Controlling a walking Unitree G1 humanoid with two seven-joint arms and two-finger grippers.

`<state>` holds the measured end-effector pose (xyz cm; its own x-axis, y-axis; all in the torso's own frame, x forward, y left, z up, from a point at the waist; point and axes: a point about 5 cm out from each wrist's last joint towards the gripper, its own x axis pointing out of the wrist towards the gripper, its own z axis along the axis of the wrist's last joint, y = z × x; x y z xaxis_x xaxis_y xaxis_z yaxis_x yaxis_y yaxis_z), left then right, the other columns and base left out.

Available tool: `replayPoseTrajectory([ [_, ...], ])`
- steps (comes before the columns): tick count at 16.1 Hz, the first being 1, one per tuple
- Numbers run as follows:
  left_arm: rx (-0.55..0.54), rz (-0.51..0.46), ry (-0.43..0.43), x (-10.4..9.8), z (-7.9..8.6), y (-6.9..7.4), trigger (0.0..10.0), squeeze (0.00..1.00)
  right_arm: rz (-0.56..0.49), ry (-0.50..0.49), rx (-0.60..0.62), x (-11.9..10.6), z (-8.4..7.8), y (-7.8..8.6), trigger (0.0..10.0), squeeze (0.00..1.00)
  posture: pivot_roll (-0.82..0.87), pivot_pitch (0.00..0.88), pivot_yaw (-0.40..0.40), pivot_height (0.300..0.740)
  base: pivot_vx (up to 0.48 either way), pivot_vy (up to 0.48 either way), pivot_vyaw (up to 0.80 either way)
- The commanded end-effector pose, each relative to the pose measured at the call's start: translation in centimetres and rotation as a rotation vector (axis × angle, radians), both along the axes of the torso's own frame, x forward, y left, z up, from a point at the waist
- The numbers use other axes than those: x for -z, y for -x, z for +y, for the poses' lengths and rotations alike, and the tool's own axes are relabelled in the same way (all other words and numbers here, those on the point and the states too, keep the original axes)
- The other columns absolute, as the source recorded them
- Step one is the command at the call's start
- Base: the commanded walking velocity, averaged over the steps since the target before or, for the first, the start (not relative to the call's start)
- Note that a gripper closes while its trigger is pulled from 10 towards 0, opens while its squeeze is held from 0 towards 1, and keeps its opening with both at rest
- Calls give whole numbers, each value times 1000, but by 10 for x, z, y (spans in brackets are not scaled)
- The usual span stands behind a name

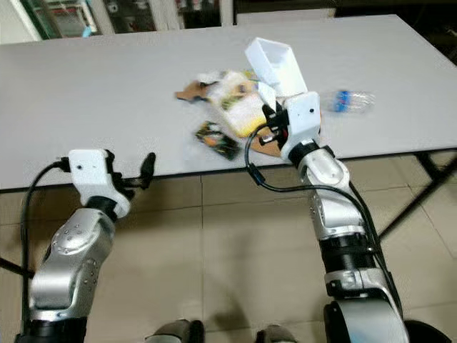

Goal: Picking trash to rubbish bin

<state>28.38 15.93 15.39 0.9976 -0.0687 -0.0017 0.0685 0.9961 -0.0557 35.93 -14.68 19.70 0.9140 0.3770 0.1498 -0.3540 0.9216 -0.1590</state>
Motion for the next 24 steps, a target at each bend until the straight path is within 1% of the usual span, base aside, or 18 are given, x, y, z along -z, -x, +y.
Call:
replayPoseTrajectory([
  [1,-6,4,-4,0,2,1,10000,0,-18,-4,-1,-4,0,1,10000,0,-35,144,56,740,0,-435,0],
  [5,-10,10,4,1,0,1,10000,0,-17,0,-2,-4,-1,1,10000,0,-39,146,52,740,0,-388,0],
  [8,-9,-2,44,1,-1,1,10000,0,-17,2,-4,-4,-1,2,10000,0,-44,149,50,740,0,0,0],
  [12,3,-25,51,-3,-1,1,10000,0,-45,24,-23,-8,3,4,10000,0,-50,150,48,740,0,0,0],
  [13,10,-32,58,-4,-2,1,10000,0,-52,29,-25,-10,3,5,10000,0,-52,151,48,740,315,0,0],
  [17,23,-29,61,-3,-5,1,10000,0,-54,33,-20,-11,0,6,10000,0,-60,153,47,740,386,272,0],
  [24,14,-7,60,2,-3,3,10000,0,-63,42,-39,-12,6,6,10000,0,-55,155,45,740,377,296,0],
])
